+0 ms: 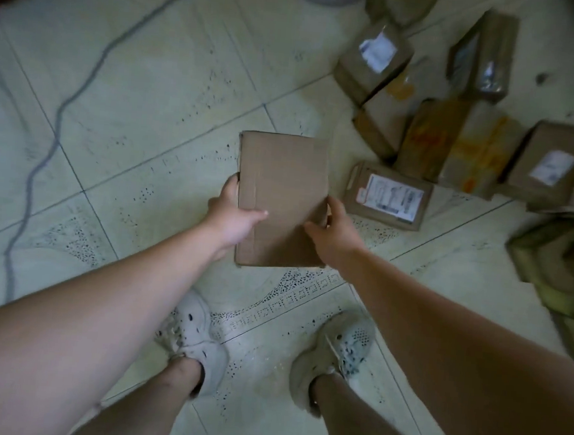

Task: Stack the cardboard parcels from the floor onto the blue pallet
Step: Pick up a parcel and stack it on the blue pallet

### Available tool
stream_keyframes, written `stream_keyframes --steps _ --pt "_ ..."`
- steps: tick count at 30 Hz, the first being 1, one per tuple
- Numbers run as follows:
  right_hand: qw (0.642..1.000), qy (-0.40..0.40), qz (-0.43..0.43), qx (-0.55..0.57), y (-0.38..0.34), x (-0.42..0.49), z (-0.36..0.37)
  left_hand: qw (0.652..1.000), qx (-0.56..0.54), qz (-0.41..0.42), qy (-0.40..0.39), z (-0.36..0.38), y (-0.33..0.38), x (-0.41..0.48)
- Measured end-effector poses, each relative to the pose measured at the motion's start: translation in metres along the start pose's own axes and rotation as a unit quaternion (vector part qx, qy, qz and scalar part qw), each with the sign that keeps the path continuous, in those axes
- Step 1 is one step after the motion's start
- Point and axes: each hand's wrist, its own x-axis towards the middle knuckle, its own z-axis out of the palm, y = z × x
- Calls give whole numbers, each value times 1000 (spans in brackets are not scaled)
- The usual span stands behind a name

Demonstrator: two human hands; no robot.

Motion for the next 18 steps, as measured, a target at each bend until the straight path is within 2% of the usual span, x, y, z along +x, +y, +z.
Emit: stream_keyframes --steps 10,13,18 --pt "992 105 -52 54 -106 -290 -139 987 24 143 -72 -61 181 -258" --pt "980 167 -54 90 -110 -368 -167 970 54 204 -118 -61 229 -325" --pt "940 274 -69 193 -92 -483 -207 924 124 310 -185 -39 287 -430"
